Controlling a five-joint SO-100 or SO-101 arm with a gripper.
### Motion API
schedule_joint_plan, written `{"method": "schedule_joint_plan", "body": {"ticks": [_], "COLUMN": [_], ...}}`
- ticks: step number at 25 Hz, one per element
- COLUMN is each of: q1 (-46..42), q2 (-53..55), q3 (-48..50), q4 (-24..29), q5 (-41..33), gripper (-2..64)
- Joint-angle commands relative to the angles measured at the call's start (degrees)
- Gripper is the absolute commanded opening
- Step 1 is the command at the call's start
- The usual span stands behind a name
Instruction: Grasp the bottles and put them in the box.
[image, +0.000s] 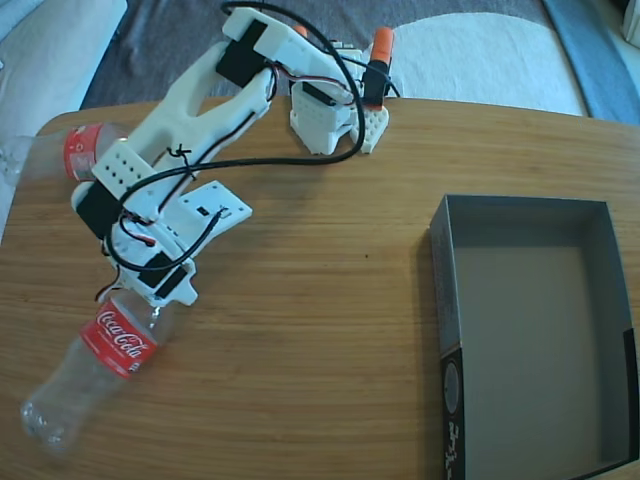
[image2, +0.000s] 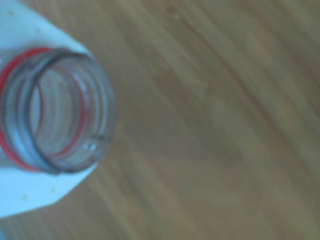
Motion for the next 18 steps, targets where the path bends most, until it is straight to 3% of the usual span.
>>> {"method": "schedule_joint_plan", "body": {"ticks": [1,9,12,18], "q1": [-1.41,-7.82,-10.99,-17.67], "q2": [2.55,2.55,3.43,11.25], "q3": [-6.15,-19.25,-22.24,-17.23], "q4": [4.66,17.67,17.93,17.93], "q5": [2.29,8.79,15.38,24.26], "gripper": [-0.3,-0.1,-0.1,-0.1]}}
